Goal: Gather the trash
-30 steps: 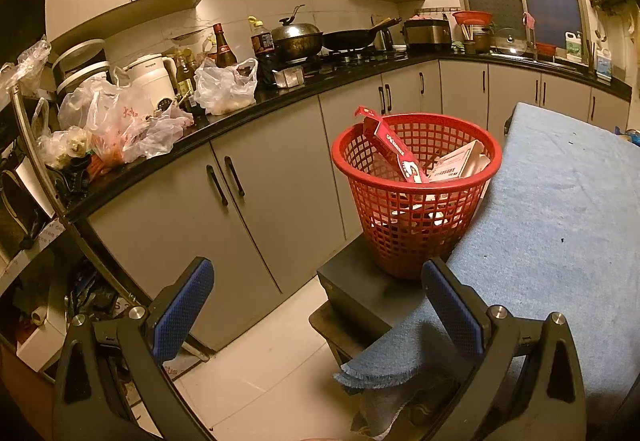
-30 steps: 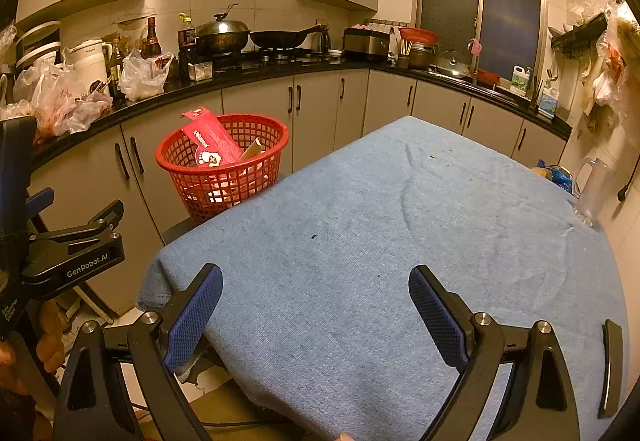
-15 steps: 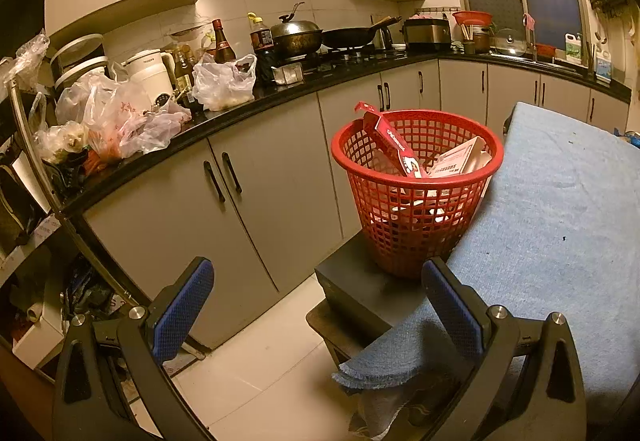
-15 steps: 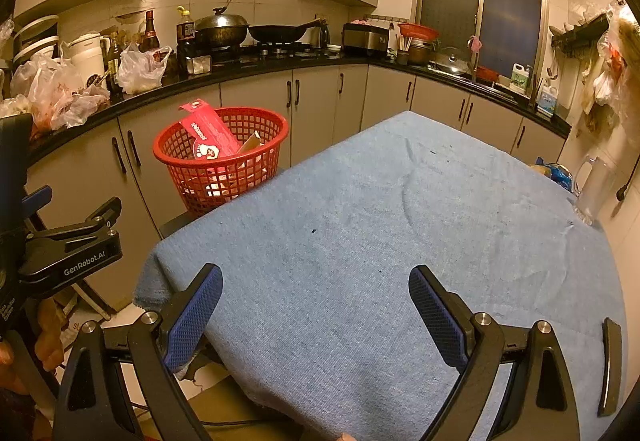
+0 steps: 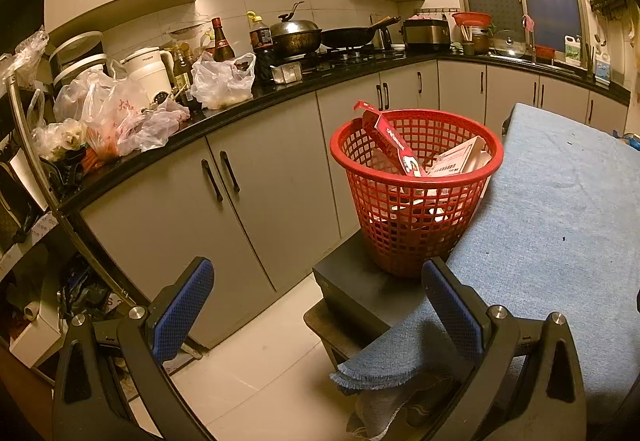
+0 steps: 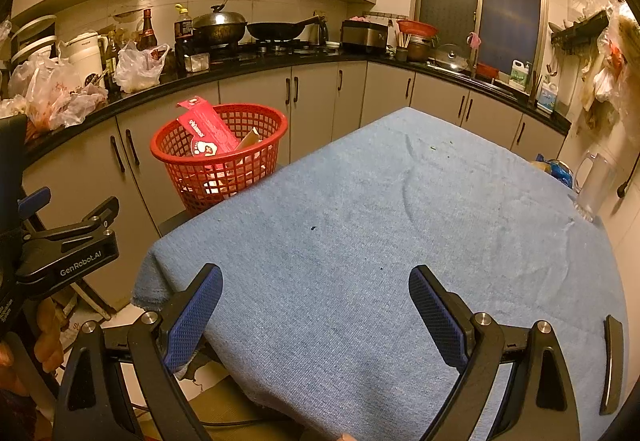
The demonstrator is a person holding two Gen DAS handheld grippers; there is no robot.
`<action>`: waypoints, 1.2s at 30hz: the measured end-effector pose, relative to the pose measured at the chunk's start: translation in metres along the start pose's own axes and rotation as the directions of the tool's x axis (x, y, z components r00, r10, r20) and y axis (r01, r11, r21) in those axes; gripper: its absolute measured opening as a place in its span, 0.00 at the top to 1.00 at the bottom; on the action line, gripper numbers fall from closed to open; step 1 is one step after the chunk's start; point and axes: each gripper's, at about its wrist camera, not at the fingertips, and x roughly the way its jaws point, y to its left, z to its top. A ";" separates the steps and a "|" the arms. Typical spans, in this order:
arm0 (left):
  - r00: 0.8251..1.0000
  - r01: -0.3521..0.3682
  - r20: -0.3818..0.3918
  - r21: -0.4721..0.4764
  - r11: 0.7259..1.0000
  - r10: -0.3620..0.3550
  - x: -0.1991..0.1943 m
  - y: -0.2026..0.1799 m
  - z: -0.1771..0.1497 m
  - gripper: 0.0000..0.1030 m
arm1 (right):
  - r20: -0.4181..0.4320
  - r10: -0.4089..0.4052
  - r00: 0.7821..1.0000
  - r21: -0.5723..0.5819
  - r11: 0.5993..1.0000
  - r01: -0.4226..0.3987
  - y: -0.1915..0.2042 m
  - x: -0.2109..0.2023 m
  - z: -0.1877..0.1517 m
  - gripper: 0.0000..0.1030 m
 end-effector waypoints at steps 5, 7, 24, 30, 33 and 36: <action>1.000 0.003 -0.002 0.001 1.000 -0.003 0.001 -0.001 -0.001 0.00 | -0.002 -0.001 1.000 -0.001 1.000 0.001 0.000 0.001 0.000 0.06; 1.000 0.003 -0.001 0.000 1.000 -0.003 0.001 -0.001 -0.001 0.00 | -0.003 -0.001 1.000 0.000 1.000 0.001 0.000 0.001 0.000 0.06; 1.000 0.006 0.010 0.000 1.000 -0.006 0.002 -0.003 -0.002 0.00 | 0.000 0.002 1.000 0.005 1.000 -0.002 0.001 -0.001 0.000 0.06; 1.000 0.008 0.018 0.004 1.000 -0.008 0.000 -0.005 -0.001 0.00 | -0.001 0.002 1.000 0.003 1.000 -0.002 0.002 -0.001 0.001 0.06; 1.000 0.009 0.020 0.007 1.000 -0.010 -0.003 -0.006 -0.002 0.00 | -0.001 0.003 1.000 0.005 1.000 -0.003 0.001 -0.001 0.002 0.06; 1.000 0.009 0.022 0.010 1.000 -0.009 -0.004 -0.007 -0.002 0.00 | 0.000 0.004 1.000 0.005 1.000 -0.004 0.002 -0.002 0.002 0.06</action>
